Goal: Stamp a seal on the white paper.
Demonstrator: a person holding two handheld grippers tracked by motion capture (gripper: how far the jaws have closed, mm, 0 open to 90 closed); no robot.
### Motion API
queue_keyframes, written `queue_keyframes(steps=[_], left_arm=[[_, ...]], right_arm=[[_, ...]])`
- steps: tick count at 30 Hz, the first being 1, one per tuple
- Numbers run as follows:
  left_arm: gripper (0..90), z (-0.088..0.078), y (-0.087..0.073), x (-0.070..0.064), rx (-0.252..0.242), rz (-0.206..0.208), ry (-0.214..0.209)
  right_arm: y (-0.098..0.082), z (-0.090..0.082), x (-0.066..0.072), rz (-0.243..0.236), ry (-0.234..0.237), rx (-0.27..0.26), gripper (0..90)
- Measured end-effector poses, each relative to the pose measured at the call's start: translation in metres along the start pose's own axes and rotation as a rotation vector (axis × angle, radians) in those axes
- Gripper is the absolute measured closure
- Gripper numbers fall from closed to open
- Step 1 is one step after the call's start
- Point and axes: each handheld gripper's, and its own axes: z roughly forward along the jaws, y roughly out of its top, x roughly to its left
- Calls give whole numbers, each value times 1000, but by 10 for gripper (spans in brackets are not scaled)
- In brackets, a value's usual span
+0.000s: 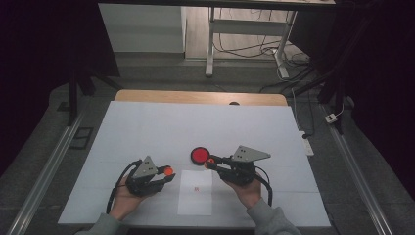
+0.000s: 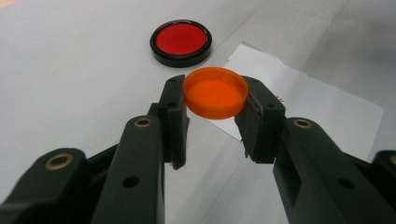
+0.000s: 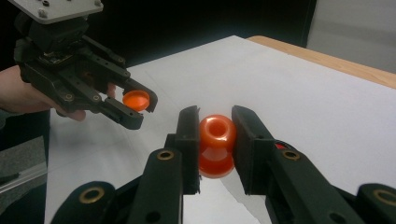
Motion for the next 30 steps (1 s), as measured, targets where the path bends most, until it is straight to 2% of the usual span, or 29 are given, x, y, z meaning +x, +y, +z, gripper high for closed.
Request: queue_keyframes(steps=[13,30], left_arm=[[640,7,6,-1,4,10,-16],[640,21,18,-12,10,41,-47]], right_arm=[[0,1,1,1,1,4,718],[1,0,1,-4,0,-4,718]])
